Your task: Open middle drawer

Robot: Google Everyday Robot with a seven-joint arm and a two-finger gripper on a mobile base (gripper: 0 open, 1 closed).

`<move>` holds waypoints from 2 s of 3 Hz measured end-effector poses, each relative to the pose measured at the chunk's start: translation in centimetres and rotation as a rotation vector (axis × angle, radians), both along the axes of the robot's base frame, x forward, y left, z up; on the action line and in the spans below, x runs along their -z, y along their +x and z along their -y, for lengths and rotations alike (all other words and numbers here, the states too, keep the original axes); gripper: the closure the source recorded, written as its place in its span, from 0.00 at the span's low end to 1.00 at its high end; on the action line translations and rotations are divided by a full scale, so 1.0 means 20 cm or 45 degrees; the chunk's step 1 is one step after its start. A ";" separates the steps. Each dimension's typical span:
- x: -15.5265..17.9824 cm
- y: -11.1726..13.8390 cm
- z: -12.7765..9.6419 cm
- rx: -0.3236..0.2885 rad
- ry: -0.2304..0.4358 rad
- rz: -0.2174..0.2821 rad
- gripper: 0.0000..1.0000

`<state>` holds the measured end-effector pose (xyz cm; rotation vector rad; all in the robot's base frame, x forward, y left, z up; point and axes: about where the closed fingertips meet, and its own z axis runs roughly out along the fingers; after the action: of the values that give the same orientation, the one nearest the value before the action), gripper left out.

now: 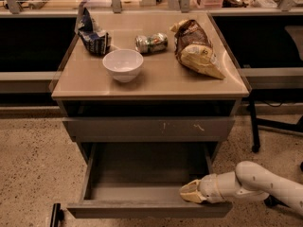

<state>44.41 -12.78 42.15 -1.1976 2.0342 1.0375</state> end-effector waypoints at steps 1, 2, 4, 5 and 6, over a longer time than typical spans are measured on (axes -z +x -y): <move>-0.15 0.06 0.06 0.093 0.043 0.131 1.00; -0.35 0.19 0.14 0.234 0.066 0.337 1.00; -0.37 0.20 0.14 0.240 0.072 0.352 0.58; -0.37 0.20 0.14 0.240 0.072 0.352 0.35; -0.37 0.20 0.14 0.240 0.072 0.352 0.11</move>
Offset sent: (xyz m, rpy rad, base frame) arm 0.0731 -0.0572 0.1335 0.0679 -0.4911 -0.3394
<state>48.40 -15.52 49.54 -1.0345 1.8484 0.7865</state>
